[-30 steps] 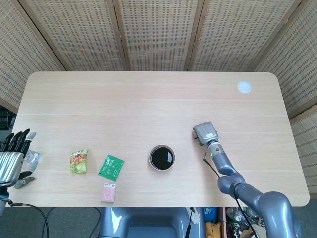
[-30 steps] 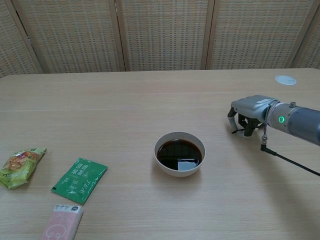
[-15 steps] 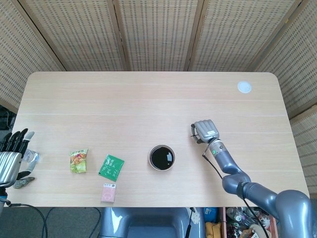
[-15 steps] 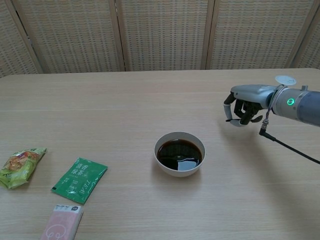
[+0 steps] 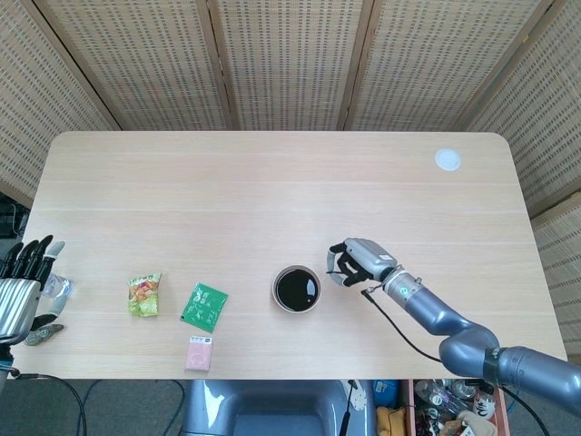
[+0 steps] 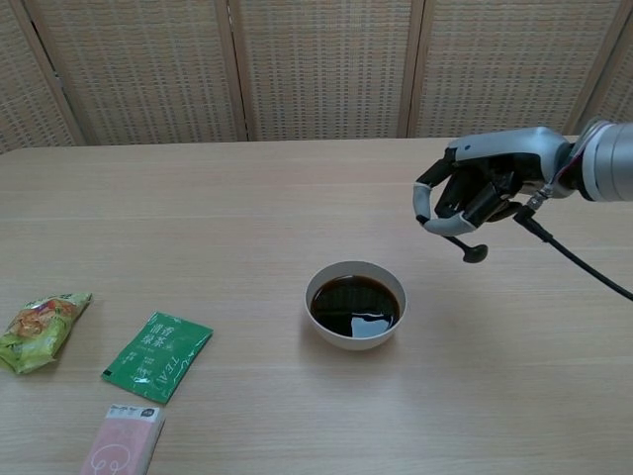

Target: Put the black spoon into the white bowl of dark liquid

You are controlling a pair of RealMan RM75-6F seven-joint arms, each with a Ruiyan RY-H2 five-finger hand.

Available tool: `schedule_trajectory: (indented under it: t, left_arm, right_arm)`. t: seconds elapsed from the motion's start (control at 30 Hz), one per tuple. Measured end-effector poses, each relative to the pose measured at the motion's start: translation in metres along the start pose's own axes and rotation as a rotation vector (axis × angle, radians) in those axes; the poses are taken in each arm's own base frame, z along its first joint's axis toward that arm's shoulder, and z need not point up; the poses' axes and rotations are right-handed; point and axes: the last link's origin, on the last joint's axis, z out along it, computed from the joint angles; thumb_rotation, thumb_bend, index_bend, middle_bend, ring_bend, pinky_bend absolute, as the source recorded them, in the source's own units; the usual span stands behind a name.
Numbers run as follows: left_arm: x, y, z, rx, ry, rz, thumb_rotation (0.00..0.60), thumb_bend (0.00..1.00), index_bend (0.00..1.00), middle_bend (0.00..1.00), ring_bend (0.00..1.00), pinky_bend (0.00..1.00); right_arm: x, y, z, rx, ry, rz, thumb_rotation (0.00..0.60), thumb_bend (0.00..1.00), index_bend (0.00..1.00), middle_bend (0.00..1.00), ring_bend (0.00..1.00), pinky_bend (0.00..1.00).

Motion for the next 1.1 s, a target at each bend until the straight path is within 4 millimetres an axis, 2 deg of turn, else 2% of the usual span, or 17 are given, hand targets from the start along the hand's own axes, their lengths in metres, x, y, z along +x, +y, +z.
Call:
schedule_trajectory:
  t: [0.27,0.47,0.73,1.1]
  left_arm:
    - [-0.002,-0.006,-0.006,0.017,-0.007,-0.009,0.600,0.36,0.00,0.01,0.00,0.00]
    - [-0.002,-0.010,-0.010,0.026,-0.006,-0.015,0.600,0.36,0.00,0.01,0.00,0.00]
    - [-0.005,-0.015,-0.015,0.039,-0.011,-0.026,0.600,0.36,0.00,0.01,0.00,0.00]
    - [-0.007,-0.022,-0.019,0.057,-0.018,-0.032,0.600,0.36,0.00,0.01,0.00,0.00]
  right_arm:
    - [-0.019,-0.029,-0.008,0.070,-0.108,0.241,0.600,0.68,0.69,0.93,0.99,1.00]
    - [-0.034,-0.045,-0.002,0.118,-0.154,0.362,0.600,0.68,0.69,0.93,0.99,1.00]
    - [-0.049,-0.052,0.013,0.152,-0.152,0.411,0.600,0.68,0.69,0.93,0.99,1.00]
    - [-0.060,-0.051,0.033,0.147,-0.115,0.401,0.600,0.68,0.69,0.93,0.99,1.00]
